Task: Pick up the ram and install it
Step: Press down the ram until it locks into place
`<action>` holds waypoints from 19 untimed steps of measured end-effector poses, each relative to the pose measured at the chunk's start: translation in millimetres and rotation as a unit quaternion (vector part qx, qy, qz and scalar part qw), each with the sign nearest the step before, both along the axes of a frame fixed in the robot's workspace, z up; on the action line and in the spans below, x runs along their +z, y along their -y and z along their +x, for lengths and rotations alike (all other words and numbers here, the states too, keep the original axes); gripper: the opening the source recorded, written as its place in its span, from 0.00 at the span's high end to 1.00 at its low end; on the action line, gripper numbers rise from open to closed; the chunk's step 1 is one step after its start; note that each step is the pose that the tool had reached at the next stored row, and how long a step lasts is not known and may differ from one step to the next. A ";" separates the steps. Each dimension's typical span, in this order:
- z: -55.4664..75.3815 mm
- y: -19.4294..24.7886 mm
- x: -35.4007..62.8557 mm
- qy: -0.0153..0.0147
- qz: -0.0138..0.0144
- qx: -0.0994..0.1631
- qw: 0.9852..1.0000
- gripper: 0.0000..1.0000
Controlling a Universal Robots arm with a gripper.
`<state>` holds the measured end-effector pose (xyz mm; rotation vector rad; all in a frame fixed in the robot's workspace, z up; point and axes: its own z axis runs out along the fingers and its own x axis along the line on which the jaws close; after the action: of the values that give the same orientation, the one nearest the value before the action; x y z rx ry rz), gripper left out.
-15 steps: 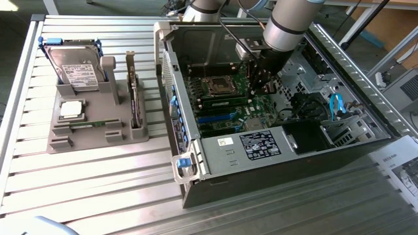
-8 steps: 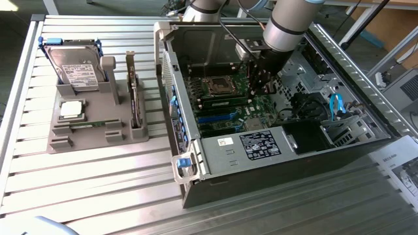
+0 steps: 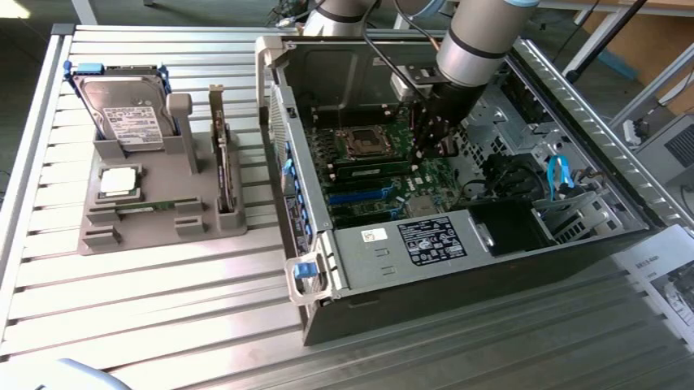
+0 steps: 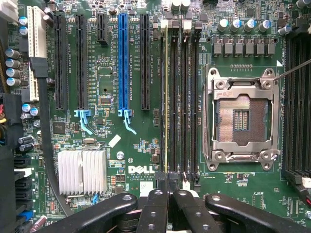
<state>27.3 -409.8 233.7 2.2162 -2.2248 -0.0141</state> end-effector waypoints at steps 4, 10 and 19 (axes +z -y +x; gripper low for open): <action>0.0 0.0 -0.8 0.000 0.000 0.000 1.000 0.90; 0.0 0.0 -1.4 0.000 0.000 0.000 1.000 0.90; 0.0 0.0 -2.8 0.000 0.000 0.000 1.000 0.90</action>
<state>27.3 -409.8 230.9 2.2163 -2.2249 -0.0139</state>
